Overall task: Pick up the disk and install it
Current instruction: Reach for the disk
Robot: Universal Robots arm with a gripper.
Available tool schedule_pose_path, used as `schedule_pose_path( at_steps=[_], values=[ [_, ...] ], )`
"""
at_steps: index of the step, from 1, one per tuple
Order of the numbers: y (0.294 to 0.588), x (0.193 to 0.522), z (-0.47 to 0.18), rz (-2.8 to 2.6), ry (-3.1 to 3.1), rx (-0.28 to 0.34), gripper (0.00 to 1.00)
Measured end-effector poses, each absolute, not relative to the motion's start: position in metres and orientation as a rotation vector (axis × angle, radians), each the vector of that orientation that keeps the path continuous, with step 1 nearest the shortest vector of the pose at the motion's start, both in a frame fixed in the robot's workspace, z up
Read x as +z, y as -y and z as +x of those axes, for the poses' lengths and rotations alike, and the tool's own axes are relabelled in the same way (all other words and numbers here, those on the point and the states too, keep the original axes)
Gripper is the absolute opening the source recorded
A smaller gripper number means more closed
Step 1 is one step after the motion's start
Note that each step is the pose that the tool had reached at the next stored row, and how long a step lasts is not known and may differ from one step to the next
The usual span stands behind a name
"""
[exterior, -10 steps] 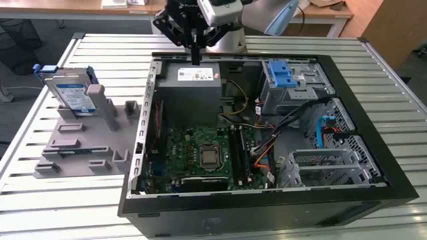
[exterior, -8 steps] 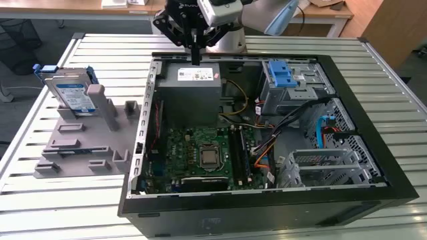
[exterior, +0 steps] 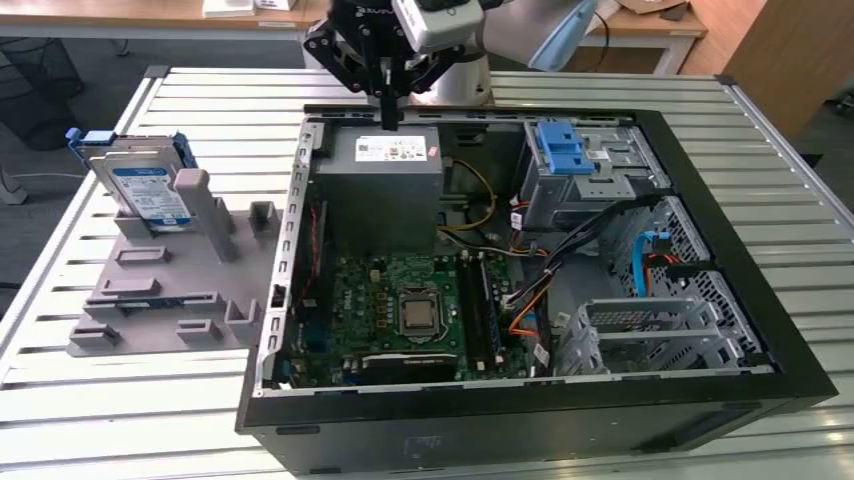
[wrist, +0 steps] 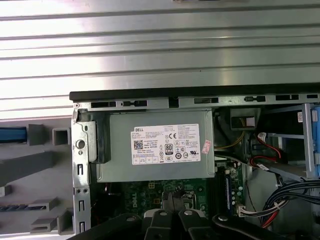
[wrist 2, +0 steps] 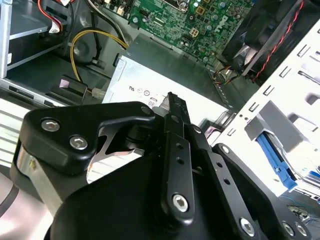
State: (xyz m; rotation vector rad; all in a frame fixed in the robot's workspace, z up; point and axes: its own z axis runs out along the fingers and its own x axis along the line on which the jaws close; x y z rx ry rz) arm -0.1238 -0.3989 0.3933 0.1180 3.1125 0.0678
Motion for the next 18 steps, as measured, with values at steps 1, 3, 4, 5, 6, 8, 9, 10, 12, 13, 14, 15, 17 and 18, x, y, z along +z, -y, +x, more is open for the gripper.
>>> schedule_pose_path(
  at_steps=[1,3,4,5,6,8,9,10,12,13,14,15,17,18],
  values=[
    [0.399,0.393,-0.124,0.118,-3.112,0.068,0.11],
    [0.399,0.393,-0.128,0.118,-3.112,0.068,0.11],
    [0.399,0.393,-0.133,0.118,-3.112,0.068,0.11],
    [0.399,0.393,-0.133,0.118,-3.112,0.068,0.11],
    [0.399,0.393,-0.133,0.118,-3.112,0.068,0.11],
    [0.399,0.393,-0.133,0.118,-3.112,0.068,0.11],
    [0.399,0.393,-0.134,0.118,-3.112,0.068,0.11],
    [0.399,0.393,-0.134,0.118,-3.112,0.068,0.11],
    [0.399,0.393,-0.134,0.118,-3.112,0.068,0.11],
    [0.399,0.393,-0.135,0.118,-3.112,0.068,0.11],
    [0.399,0.393,-0.135,0.118,-3.112,0.068,0.11],
    [0.399,0.393,-0.135,0.118,-3.112,0.068,0.11],
    [0.399,0.393,-0.136,0.118,-3.112,0.068,0.11],
    [0.399,0.393,-0.136,0.118,-3.113,0.068,0.11]
  ],
)
